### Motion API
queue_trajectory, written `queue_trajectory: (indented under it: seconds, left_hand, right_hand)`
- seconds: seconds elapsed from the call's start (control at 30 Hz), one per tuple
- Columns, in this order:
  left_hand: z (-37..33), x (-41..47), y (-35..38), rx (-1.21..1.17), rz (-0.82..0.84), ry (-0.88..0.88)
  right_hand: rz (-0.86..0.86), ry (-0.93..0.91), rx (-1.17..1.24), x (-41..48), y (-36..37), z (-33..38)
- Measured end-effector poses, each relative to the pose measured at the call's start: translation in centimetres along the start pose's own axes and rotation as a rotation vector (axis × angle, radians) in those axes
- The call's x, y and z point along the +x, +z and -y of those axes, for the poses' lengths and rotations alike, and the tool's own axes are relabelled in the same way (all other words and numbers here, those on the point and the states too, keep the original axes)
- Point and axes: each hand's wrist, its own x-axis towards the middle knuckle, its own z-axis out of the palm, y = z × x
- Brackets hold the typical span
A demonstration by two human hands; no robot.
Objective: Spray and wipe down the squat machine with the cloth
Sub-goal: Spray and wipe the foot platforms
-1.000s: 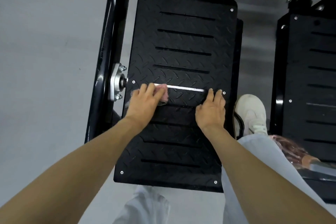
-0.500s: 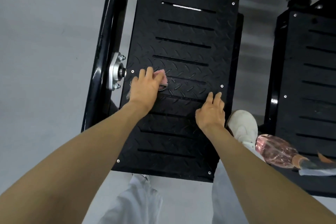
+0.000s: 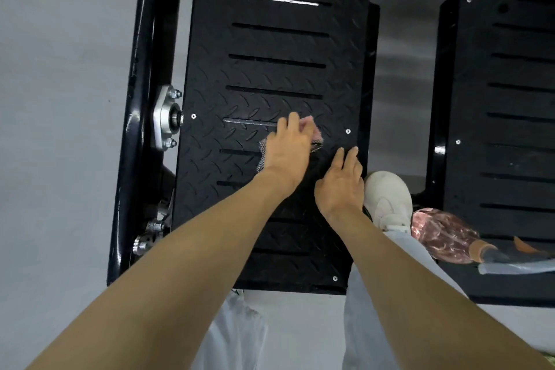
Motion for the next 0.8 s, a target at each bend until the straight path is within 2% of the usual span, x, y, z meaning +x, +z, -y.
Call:
queue_trajectory:
  seconds: [0.1, 0.23, 0.37, 0.47, 0.63, 0.8]
  left_hand:
    - [-0.9, 0.8, -0.1, 0.012, 0.037, 0.069]
    - [1.9, 0.6, -0.7, 0.13, 0.044, 0.179]
    - [5.2, -0.7, -0.7, 0.068, -0.016, -0.045]
    - [3.7, -1.3, -0.6, -0.016, 0.022, -0.17]
    - [-0.5, -0.3, -0.2, -0.056, 0.059, 0.022]
    - [0.2, 0.1, -0.4, 0.021, 0.08, 0.068]
  right_hand:
    - [0.011, -0.011, 0.009, -0.2, -0.2, -0.1]
    - [0.014, -0.009, 0.035, 0.0, -0.3, 0.0]
    - [0.0, -0.003, 0.063, 0.2, -0.2, 0.1]
    - [-0.006, -0.02, 0.073, 0.1, 0.1, -0.4]
    - [0.012, -0.05, 0.083, -0.1, -0.1, -1.4]
    - [0.015, -0.038, 0.097, -0.3, 0.0, -0.9]
